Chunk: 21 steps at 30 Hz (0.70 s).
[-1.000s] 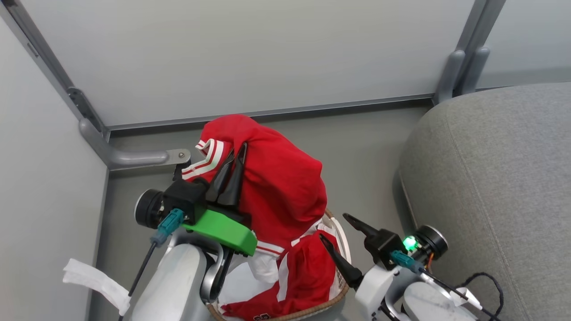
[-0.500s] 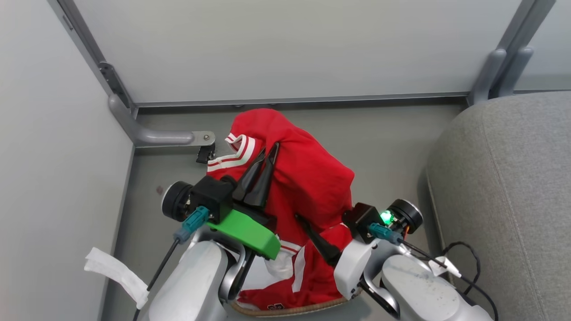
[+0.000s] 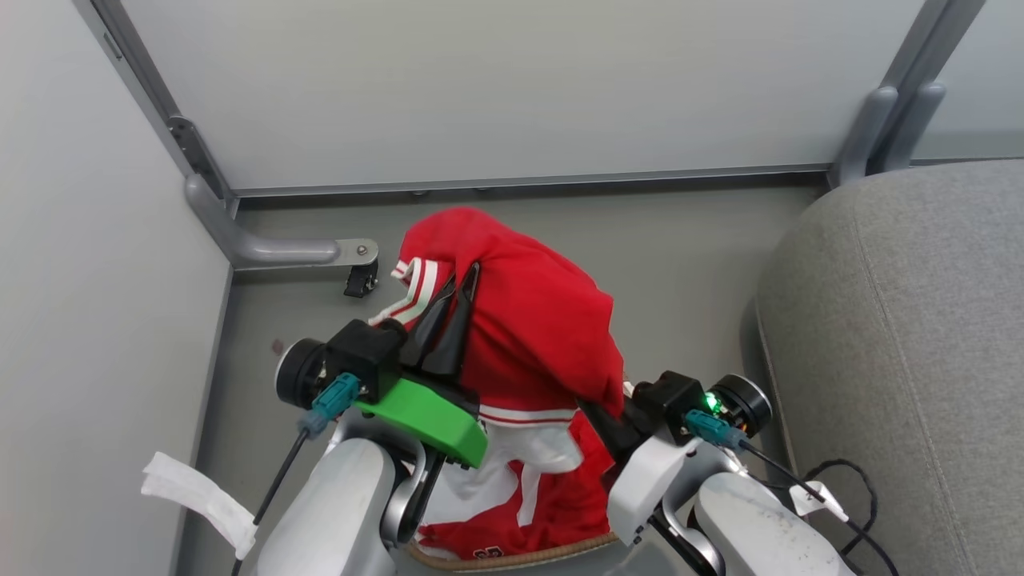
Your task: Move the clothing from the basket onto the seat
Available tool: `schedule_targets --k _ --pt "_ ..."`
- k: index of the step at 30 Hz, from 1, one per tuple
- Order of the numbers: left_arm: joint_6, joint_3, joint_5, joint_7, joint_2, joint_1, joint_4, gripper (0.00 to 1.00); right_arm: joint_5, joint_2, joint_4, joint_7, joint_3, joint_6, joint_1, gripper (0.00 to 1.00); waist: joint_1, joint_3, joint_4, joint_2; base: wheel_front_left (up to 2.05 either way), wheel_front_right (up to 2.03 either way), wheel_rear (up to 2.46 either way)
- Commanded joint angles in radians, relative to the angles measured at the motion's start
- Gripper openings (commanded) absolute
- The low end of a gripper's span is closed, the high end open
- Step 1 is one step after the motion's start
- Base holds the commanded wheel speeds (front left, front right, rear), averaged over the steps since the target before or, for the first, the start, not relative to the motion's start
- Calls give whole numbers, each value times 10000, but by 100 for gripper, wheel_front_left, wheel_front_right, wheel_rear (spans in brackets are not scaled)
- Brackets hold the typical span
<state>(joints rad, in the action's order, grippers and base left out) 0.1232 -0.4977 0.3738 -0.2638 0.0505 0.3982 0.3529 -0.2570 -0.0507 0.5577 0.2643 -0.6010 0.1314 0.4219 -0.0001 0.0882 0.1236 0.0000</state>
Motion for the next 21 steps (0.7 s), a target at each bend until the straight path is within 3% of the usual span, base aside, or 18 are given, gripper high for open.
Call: schedule_targets --k 1,10,21 --pt "-45 104 -42 -13 15 -138 114 100 131 -40 -290 3 252 -14 -216 0 1 -22 -231 0 0 0 0" --pt "-7 986 -548 -13 34 -604 365 100 342 -12 -1969 12 1388 -12 -867 0 1 168 -1679 0 0 0 0" --pt "78 1746 -1158 -11 161 -1026 77 100 186 -15 -2936 12 1912 -14 -1195 0 1 661 -4736 0 0 0 0"
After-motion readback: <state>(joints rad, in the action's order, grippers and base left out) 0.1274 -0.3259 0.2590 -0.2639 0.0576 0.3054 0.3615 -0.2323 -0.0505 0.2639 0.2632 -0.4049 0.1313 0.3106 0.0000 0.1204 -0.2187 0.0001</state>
